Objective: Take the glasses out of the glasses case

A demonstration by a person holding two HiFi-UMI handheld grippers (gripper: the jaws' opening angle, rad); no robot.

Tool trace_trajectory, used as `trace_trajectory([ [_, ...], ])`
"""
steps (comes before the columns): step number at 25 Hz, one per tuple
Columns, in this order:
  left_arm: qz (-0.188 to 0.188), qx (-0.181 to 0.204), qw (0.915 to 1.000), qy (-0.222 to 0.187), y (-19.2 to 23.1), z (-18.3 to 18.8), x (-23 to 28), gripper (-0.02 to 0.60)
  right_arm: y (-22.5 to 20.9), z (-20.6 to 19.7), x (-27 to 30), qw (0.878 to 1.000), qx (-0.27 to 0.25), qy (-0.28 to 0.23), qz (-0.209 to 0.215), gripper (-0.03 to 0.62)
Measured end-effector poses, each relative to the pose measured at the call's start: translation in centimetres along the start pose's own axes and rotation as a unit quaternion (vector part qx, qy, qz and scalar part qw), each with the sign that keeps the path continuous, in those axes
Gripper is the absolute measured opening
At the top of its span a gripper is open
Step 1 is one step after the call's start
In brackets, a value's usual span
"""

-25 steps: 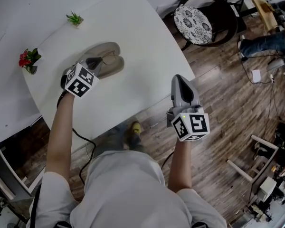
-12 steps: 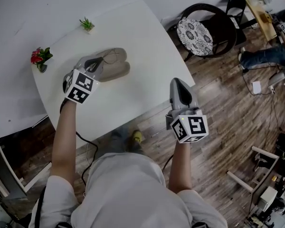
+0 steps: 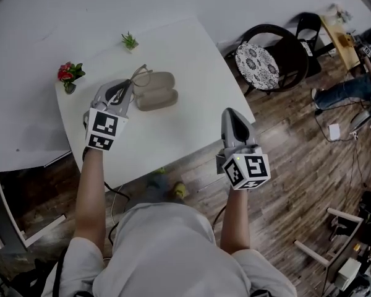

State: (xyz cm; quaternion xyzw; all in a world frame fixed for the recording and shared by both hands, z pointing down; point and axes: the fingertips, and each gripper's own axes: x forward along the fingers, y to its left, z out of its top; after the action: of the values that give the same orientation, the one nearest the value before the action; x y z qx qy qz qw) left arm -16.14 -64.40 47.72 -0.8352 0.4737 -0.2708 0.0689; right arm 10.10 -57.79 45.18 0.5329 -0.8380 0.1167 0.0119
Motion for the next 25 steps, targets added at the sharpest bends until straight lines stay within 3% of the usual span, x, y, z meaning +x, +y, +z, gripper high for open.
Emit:
trace_trajectory([
  [7,0.068,-0.038,0.9952,-0.06,2.3,2.6,-5.9,0.023,2.3,2.0,-0.4,0.999,-0.015,-0.017,0.026,0.003],
  [14,0.122,-0.047,0.9868,-0.095,3.1,4.1,-11.4,0.023,4.6,3.2,-1.8,0.998,-0.024,-0.027,0.048,0.003],
  [25,0.18,-0.069,0.9709,-0.142,2.8,5.1,-19.5,0.023,6.7,4.5,-4.7,0.997,-0.033,-0.041,0.058,0.003],
])
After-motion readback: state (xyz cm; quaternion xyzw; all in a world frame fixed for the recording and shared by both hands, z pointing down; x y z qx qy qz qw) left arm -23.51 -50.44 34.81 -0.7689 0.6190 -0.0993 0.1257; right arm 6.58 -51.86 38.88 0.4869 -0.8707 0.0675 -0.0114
